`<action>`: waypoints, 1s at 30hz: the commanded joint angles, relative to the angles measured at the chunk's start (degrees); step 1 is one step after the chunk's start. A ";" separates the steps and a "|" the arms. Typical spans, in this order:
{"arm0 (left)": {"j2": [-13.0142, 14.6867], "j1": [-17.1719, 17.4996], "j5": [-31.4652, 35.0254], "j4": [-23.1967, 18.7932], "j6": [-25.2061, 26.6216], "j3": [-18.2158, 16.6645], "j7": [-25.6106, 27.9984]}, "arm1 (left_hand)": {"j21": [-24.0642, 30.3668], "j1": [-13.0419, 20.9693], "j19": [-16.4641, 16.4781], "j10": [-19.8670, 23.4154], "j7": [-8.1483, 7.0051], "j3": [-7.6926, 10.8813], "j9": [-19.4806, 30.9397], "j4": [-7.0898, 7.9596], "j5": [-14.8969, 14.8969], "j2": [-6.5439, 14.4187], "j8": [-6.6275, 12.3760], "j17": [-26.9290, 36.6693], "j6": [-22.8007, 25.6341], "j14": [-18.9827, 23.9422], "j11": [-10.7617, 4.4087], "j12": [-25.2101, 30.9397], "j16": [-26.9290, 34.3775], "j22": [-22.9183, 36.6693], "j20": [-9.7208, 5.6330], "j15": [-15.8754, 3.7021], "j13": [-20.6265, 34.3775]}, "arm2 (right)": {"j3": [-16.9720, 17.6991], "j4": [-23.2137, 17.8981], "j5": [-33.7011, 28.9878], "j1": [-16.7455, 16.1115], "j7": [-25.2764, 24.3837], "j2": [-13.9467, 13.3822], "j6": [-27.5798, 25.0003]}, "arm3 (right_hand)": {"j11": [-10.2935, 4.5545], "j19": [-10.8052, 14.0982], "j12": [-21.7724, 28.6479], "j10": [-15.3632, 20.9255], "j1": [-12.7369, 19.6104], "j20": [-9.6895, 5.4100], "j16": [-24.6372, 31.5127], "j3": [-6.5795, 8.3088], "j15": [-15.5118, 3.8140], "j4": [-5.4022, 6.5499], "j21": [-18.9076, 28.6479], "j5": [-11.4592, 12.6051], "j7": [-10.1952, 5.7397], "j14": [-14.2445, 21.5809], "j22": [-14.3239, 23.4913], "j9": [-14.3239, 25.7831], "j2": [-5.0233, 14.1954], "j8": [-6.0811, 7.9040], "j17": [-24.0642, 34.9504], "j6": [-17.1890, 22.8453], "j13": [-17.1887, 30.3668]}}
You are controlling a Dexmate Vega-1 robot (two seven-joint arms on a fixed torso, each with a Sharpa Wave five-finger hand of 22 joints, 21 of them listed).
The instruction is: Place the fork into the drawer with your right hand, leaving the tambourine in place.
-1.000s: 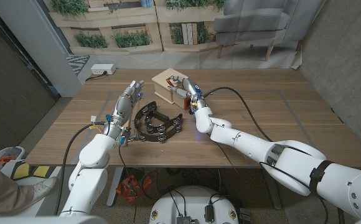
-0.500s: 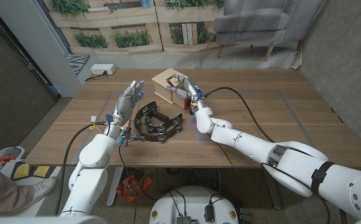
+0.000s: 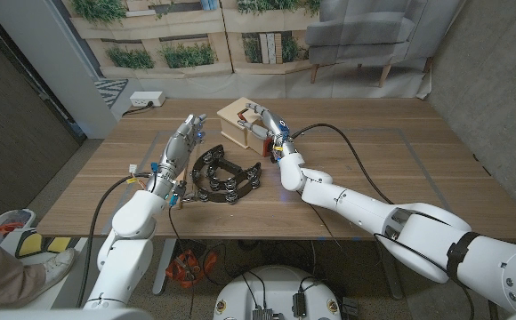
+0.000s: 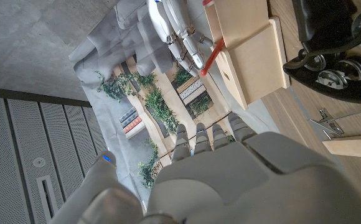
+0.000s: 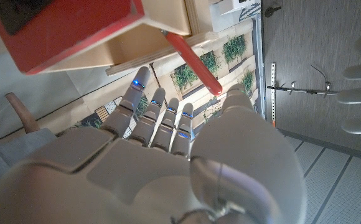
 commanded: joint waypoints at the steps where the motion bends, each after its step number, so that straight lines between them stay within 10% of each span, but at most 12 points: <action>1: 0.40 -0.65 -0.10 -0.27 0.28 0.12 -0.53 | 0.15 -0.31 0.40 0.46 -0.22 0.15 0.19 -0.27 0.05 0.27 -0.01 0.17 0.37 0.10 0.21 0.18 0.16 0.26 -0.01 -0.07 0.22 | -0.35 -2.24 -1.11 -0.12 -1.19 -1.22 -0.45 | 0.51 -0.14 0.10 -0.05 -0.44 0.10 0.11 -0.26 -6.11 -0.02 -0.12 0.04 0.02 -0.22 0.08 0.08 -0.12 0.45 -0.05 0.59 0.10; 30: -0.25 -0.09 0.66 -1.03 0.29 0.69 0.39 | 0.15 -0.32 0.41 0.50 -0.25 0.15 0.19 -0.25 0.06 0.29 0.00 0.17 0.43 0.08 0.00 0.18 0.15 0.26 -0.02 -0.06 0.22 | -0.10 -11.46 -3.30 -0.17 -1.86 -6.12 -4.51 | 0.83 0.35 0.89 1.62 -3.91 0.57 0.78 -0.91 -5.26 1.15 -0.99 0.22 0.75 -0.05 0.07 -0.26 0.56 1.63 -1.52 4.27 -0.25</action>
